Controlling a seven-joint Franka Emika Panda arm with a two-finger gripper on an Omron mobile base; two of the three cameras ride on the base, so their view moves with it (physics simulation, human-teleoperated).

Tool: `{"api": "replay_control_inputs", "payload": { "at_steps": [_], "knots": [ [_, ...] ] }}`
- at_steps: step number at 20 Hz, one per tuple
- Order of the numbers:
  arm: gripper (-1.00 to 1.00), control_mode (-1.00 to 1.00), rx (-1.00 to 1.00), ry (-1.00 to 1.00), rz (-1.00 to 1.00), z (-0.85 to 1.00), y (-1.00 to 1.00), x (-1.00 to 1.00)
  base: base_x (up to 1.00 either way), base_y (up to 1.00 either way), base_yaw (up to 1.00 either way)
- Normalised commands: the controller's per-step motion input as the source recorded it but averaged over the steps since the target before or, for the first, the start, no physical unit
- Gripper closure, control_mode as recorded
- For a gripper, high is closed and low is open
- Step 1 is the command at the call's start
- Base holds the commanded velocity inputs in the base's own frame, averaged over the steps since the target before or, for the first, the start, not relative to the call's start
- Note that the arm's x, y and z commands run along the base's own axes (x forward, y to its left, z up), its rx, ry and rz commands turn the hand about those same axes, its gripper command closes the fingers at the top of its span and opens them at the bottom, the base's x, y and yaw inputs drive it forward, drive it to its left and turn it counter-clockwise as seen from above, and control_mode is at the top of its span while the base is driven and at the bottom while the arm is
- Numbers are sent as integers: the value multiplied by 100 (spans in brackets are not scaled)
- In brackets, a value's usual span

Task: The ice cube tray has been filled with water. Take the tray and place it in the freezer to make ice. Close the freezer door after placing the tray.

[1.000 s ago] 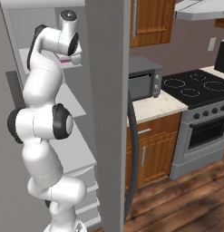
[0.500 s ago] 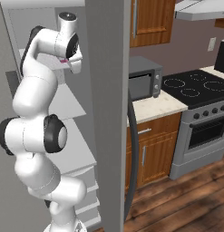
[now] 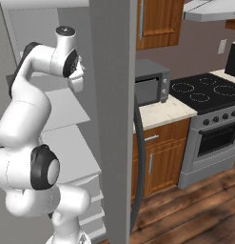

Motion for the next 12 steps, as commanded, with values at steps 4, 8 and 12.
{"api": "replay_control_inputs", "payload": {
  "at_steps": [4,8,12],
  "knots": [
    [-100,-100,0,-4,0,-3,-47,-72,0,0,0],
    [-100,-100,0,-4,0,-7,-45,-59,0,0,0],
    [-100,-100,0,0,0,-8,-22,-37,0,0,0]
  ]
}}
